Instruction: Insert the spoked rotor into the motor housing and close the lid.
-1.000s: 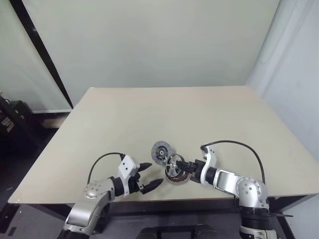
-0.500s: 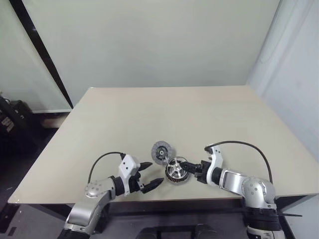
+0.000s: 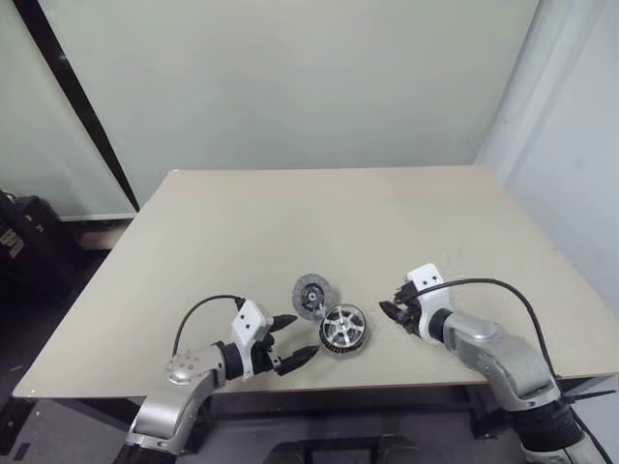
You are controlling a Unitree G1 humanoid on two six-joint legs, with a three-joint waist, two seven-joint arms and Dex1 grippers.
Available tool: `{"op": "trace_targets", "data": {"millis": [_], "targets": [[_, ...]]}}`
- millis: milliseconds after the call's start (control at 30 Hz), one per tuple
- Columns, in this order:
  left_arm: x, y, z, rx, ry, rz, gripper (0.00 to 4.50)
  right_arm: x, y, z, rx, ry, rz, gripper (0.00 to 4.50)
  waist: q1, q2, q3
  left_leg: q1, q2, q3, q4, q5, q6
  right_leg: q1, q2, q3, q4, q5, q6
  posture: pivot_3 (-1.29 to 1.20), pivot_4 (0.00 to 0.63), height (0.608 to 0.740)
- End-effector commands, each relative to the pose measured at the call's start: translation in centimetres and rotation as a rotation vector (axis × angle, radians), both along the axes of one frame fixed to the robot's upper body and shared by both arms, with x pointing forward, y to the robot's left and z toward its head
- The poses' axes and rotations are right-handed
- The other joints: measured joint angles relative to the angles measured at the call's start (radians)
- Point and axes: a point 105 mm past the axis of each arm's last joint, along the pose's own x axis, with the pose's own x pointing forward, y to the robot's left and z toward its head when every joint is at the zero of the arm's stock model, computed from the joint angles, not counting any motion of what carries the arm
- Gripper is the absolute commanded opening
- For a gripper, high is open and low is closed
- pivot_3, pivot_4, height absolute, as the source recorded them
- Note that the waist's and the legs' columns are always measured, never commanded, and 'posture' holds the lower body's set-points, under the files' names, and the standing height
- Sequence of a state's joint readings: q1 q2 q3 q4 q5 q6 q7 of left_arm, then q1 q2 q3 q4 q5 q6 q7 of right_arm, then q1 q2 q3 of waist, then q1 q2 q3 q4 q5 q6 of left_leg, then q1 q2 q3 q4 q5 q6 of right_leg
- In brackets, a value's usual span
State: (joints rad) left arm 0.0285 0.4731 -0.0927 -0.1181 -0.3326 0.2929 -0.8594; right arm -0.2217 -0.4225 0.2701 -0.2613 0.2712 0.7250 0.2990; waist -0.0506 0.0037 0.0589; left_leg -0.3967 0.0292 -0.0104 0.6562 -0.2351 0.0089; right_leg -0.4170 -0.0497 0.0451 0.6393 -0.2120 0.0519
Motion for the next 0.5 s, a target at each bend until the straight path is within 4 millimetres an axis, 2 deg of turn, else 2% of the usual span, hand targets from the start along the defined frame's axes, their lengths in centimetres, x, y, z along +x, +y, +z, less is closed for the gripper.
{"op": "trace_targets", "data": {"millis": [33,100,400,500], "targets": [[0.5,0.2,1.1,-0.01,-0.048,0.0,4.5,0.3,1.1,1.0,-0.065,-0.129,0.082,0.7,0.0,-0.001,0.0,0.0,0.0,0.0,0.0,0.0,0.0,0.0,0.0,0.0,0.0,0.0,0.0,0.0,0.0,0.74],[0.4,0.2,1.1,-0.008,-0.047,0.002,4.5,0.1,1.5,0.8,-0.099,-0.155,0.121,0.04,0.001,-0.002,0.0,0.0,0.0,0.0,0.001,0.0,0.0,0.001,0.0,0.0,0.0,0.0,0.0,0.0,0.0,0.74],[0.2,0.4,0.9,-0.001,-0.038,0.002,4.5,0.3,1.6,-0.2,-0.182,-0.195,0.143,0.04,0.001,-0.005,0.001,0.0,0.0,0.0,0.005,0.0,0.0,0.003,0.0,0.0,0.0,0.0,0.0,0.0,0.0,0.74],[0.2,0.3,0.9,-0.003,-0.037,0.0,4.5,-0.3,2.4,-0.8,-0.172,-0.168,0.181,0.04,0.001,-0.005,0.0,0.0,0.0,0.0,0.005,0.0,0.0,0.003,-0.001,0.0,0.0,0.0,0.0,0.0,0.0,0.74]]}}
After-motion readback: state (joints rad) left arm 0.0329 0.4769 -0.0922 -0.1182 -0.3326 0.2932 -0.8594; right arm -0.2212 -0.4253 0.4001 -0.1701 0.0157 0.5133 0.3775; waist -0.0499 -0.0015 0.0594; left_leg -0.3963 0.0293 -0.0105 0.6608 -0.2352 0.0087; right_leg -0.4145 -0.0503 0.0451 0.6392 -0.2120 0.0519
